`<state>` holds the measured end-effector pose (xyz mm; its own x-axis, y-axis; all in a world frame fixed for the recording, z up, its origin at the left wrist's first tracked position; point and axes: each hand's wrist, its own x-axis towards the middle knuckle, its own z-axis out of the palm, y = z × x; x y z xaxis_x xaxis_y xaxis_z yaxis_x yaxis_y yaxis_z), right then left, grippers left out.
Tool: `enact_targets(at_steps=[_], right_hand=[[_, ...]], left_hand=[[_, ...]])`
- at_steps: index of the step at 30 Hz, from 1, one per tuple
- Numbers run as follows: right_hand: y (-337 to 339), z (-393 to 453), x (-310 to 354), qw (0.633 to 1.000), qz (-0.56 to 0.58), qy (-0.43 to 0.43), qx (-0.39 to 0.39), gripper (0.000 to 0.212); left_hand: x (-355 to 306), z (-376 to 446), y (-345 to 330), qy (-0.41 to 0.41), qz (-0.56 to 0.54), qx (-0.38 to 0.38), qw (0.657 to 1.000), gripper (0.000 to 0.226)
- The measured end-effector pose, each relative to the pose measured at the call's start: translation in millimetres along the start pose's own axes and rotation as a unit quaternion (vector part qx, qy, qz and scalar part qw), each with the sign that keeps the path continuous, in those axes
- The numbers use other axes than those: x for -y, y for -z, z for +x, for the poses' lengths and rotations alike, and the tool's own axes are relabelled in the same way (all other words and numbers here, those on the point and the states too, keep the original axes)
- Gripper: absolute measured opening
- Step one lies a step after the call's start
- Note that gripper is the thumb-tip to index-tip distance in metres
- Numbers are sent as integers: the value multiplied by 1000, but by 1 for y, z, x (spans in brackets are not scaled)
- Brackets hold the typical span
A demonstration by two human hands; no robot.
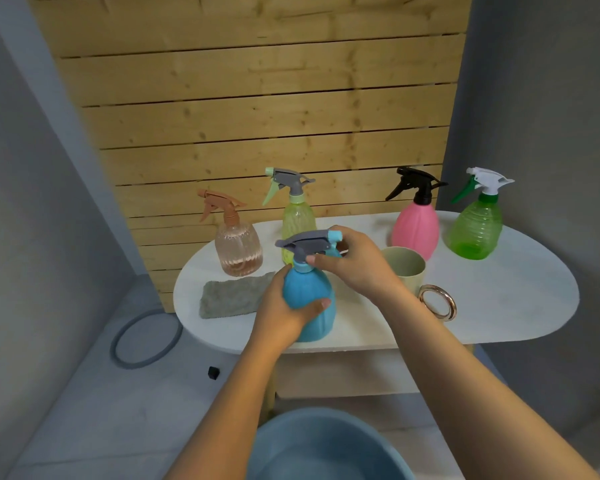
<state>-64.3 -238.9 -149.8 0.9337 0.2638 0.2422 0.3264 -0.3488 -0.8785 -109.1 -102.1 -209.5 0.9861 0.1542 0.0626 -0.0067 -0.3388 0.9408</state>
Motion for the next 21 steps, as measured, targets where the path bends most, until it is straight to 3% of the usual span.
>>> enact_targets(at_steps=[10, 17, 21], right_hand=[[-4, 1, -7, 996, 60, 5, 60, 30], [-22, -4, -4, 997, -42, 6, -60, 30], [-28, -9, 0, 992, -78, -7, -97, 29]], left_hand=[[1, -3, 6, 10, -37, 16, 999, 73], [0, -5, 2, -8, -29, 15, 999, 58], [2, -3, 3, -21, -22, 1, 1000, 67]])
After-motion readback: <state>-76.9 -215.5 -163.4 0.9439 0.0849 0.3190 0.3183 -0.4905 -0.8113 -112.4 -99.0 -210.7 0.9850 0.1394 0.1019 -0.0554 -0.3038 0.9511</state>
